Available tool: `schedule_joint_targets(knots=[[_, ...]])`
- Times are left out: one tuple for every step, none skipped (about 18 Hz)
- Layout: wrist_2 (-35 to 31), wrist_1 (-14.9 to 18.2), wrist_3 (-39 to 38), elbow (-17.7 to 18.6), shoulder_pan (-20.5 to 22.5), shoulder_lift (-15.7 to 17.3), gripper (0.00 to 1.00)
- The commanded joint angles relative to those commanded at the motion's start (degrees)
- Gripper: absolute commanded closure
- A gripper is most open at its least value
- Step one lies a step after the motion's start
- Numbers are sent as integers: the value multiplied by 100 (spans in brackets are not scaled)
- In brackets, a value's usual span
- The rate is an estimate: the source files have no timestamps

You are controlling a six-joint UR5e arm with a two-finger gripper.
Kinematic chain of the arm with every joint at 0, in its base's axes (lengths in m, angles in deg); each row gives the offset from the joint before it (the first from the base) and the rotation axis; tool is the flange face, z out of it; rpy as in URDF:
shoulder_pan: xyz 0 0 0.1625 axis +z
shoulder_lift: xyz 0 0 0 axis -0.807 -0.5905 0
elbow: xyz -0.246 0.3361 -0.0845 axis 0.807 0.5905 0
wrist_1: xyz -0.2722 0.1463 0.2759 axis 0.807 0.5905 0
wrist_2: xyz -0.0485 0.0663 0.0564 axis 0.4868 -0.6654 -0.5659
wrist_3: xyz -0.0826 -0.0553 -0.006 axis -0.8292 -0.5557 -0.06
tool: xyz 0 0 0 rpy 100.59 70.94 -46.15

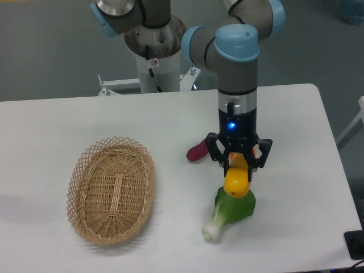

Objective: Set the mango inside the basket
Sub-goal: 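Lift the grasped yellow mango up with the gripper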

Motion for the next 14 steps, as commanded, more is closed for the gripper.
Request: schedule_joint_targets(knots=[[0,9,-9,9,0,9,61],[0,9,-17,9,-9,26,61],[-9,17,-26,26,-17,35,61],[-9,17,-52,79,-17,70,61],[-9,17,-79,140,-26,140,61],[-9,17,-88,193,-26,202,61],[-17,26,-97,255,-70,254,61],[-26,35,-97,325,-175,307,61],[-35,44,-131,378,-237,342,61],[-35,53,-262,413,-289,395,61],[-35,61,-472,448,-360,439,61],[-35,61,-710,466,-465,466,61],[-70,61,-886,510,-588,475,61],[-192,61,-1018,588,-719,483,61]])
